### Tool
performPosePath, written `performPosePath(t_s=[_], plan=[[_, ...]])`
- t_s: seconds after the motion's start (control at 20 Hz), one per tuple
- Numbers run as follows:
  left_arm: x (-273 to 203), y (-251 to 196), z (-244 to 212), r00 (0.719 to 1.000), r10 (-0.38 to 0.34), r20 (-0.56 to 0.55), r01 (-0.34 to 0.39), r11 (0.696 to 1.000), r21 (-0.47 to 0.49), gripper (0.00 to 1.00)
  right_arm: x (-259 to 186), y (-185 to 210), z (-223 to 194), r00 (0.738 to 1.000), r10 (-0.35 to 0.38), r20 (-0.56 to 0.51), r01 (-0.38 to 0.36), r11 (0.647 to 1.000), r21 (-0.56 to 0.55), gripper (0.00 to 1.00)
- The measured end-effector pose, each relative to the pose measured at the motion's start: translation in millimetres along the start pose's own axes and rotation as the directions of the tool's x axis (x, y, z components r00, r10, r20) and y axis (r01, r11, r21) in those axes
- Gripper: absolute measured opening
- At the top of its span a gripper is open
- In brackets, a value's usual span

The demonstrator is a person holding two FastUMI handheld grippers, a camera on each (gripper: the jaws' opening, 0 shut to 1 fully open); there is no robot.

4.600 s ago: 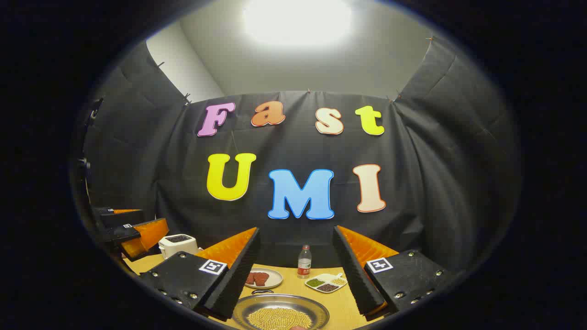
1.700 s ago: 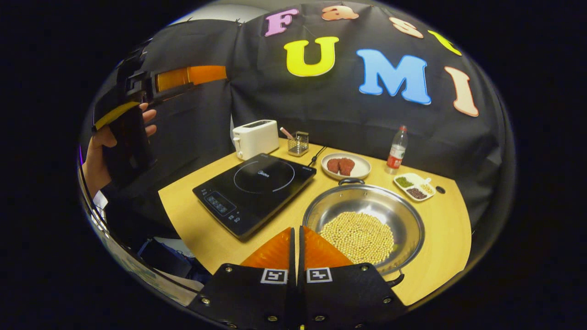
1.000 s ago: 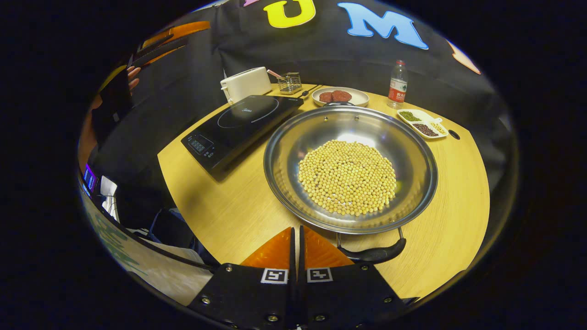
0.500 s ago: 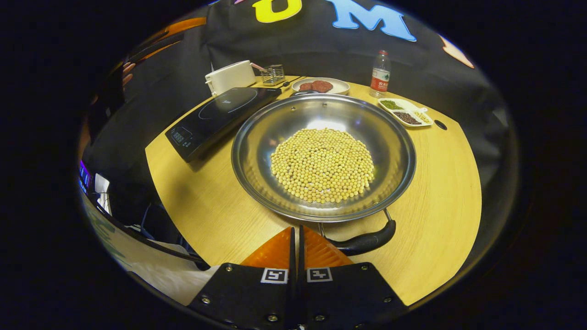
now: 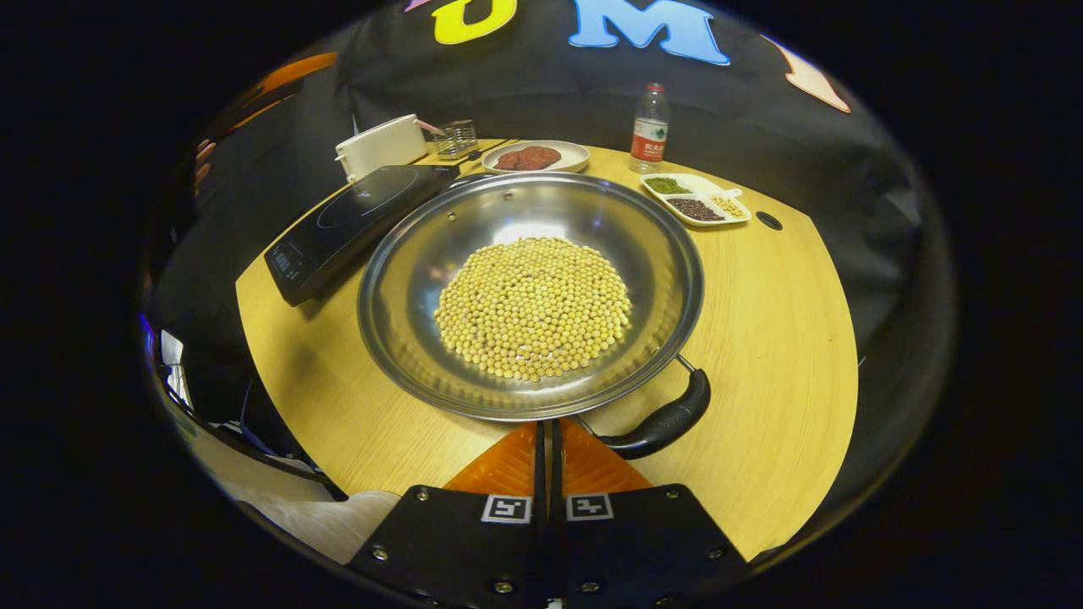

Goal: First push the handle of the pot to place it horizontally, then grasp the pot with both hands and set it on the induction cooktop.

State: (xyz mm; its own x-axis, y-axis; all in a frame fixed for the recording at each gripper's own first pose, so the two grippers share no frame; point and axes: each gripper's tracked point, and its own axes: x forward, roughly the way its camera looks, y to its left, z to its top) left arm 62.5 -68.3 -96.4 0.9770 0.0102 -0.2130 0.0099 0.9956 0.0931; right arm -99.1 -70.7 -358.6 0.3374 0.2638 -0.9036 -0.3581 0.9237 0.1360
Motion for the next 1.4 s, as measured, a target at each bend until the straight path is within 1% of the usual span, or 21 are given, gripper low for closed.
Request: performPosePath(t_s=[0.05, 0.1, 0.15, 0.4, 0.5, 0.6, 0.75, 0.8, 0.85, 0.9, 1.0, 1.05, 1.1, 1.15, 1.3, 1.35, 1.4], plan=[[1.3, -2.9, -0.5, 1.000, 0.002, -0.001, -0.002, 1.000, 0.003, 0.93, 0.6, -7.5, 1.0, 1.000, -0.007, 0.001, 0.007, 1.000, 0.011, 0.01], [2.8, -6.8, -3.6, 1.000, 0.002, -0.005, -0.002, 1.000, 0.004, 0.96, 3.5, -13.3, 1.2, 1.000, -0.015, 0.002, 0.015, 1.000, 0.020, 0.01], [3.3, -10.8, -6.3, 1.000, 0.001, -0.012, -0.001, 1.000, 0.005, 0.96, 6.4, -19.7, 5.0, 1.000, -0.026, 0.008, 0.025, 0.999, 0.026, 0.01], [4.0, -23.5, -17.4, 0.999, 0.006, -0.039, -0.006, 1.000, 0.022, 0.93, 15.0, -53.9, 17.5, 0.995, -0.097, 0.032, 0.095, 0.994, 0.051, 0.01], [5.7, -28.4, -23.3, 0.999, 0.009, -0.053, -0.007, 1.000, 0.030, 0.93, 18.1, -64.2, 24.5, 0.991, -0.124, 0.057, 0.120, 0.991, 0.064, 0.01], [6.5, -34.0, -30.9, 0.998, 0.005, -0.068, -0.003, 1.000, 0.029, 0.93, 18.8, -74.2, 29.0, 0.983, -0.166, 0.080, 0.158, 0.983, 0.093, 0.01], [9.8, -37.1, -45.4, 0.995, 0.005, -0.096, -0.003, 1.000, 0.018, 0.95, 9.4, -84.4, 40.1, 0.964, -0.220, 0.147, 0.203, 0.971, 0.125, 0.01], [10.8, -38.5, -51.1, 0.994, 0.003, -0.105, -0.002, 1.000, 0.009, 0.90, 0.7, -85.5, 46.3, 0.952, -0.242, 0.187, 0.219, 0.966, 0.136, 0.01], [11.9, -39.2, -56.5, 0.994, 0.001, -0.113, -0.001, 1.000, 0.003, 0.90, -11.8, -91.3, 52.6, 0.933, -0.278, 0.231, 0.246, 0.956, 0.158, 0.08], [13.5, -39.5, -62.7, 0.992, -0.003, -0.122, 0.003, 1.000, 0.000, 0.92, -19.7, -101.3, 61.0, 0.899, -0.326, 0.292, 0.276, 0.940, 0.198, 0.30], [20.1, -41.2, -77.7, 0.988, -0.019, -0.153, 0.018, 1.000, -0.010, 0.95, -35.0, -104.9, 81.8, 0.861, -0.337, 0.381, 0.233, 0.927, 0.293, 0.75], [24.6, -44.0, -85.7, 0.985, -0.034, -0.169, 0.031, 0.999, -0.019, 0.97, -40.9, -109.3, 87.7, 0.844, -0.363, 0.395, 0.243, 0.915, 0.322, 0.97], [29.1, -46.2, -93.9, 0.982, -0.053, -0.183, 0.049, 0.998, -0.026, 0.95, -38.7, -114.7, 90.3, 0.834, -0.380, 0.399, 0.251, 0.907, 0.339, 0.97], [33.8, -49.5, -102.9, 0.977, -0.072, -0.200, 0.067, 0.997, -0.032, 0.95, -37.1, -114.7, 91.8, 0.834, -0.386, 0.395, 0.253, 0.903, 0.347, 0.98], [48.0, -63.7, -136.4, 0.954, -0.137, -0.267, 0.126, 0.990, -0.058, 0.95, -26.6, -107.9, 98.2, 0.844, -0.375, 0.383, 0.240, 0.903, 0.356, 0.99], [53.8, -68.0, -147.8, 0.945, -0.155, -0.287, 0.142, 0.988, -0.066, 0.91, -21.6, -106.1, 99.0, 0.847, -0.373, 0.379, 0.240, 0.904, 0.353, 0.99], [59.7, -72.4, -162.2, 0.933, -0.168, -0.317, 0.155, 0.986, -0.068, 0.95, -16.8, -104.3, 99.0, 0.851, -0.370, 0.372, 0.240, 0.905, 0.351, 0.99]])
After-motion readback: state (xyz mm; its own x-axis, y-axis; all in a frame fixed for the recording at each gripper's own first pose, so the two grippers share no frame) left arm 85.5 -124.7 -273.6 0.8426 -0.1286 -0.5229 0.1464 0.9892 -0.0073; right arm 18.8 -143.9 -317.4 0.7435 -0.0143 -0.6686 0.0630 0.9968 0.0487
